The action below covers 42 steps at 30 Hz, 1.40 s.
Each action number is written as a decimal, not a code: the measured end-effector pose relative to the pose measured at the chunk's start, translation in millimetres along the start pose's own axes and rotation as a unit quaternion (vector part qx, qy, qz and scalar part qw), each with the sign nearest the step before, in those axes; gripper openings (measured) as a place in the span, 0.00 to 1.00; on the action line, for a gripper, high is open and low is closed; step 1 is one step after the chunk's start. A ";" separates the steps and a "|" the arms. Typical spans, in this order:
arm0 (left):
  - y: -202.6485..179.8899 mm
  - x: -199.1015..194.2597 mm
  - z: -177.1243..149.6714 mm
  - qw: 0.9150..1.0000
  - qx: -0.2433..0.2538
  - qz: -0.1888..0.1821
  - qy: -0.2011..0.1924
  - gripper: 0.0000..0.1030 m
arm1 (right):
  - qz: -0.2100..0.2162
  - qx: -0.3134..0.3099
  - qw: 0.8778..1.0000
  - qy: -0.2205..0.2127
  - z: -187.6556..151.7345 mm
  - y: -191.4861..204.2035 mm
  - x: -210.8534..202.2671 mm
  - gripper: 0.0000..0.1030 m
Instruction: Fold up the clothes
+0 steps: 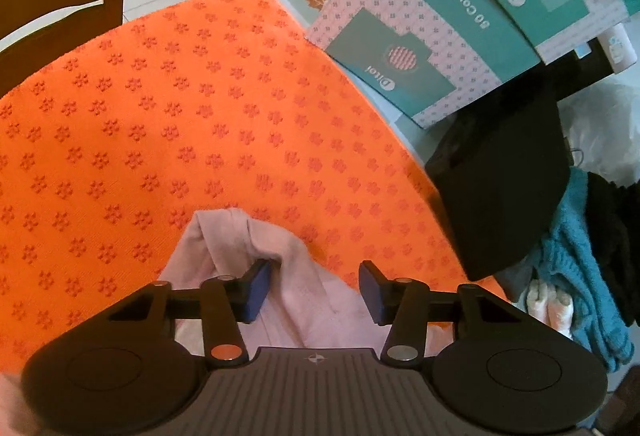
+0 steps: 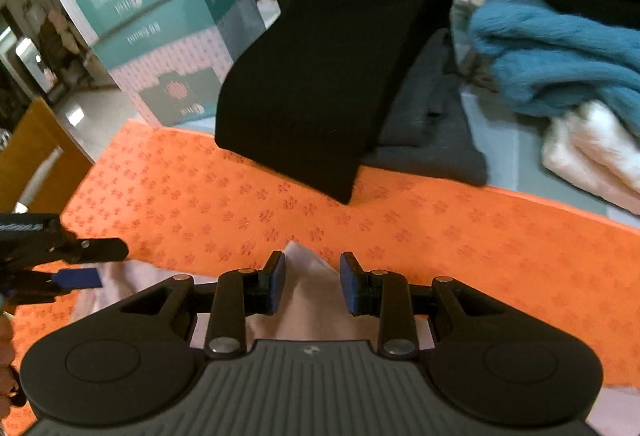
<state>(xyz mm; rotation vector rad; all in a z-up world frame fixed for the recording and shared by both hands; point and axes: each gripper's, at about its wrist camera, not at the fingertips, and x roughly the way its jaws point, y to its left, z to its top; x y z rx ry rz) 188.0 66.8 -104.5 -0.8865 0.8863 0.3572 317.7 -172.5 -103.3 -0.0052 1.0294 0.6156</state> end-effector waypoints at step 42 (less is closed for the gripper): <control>64.9 -81.0 13.5 0.998 0.042 -0.037 -0.025 0.27 | 0.021 -0.080 0.995 -0.053 -75.6 47.8 -79.3 0.29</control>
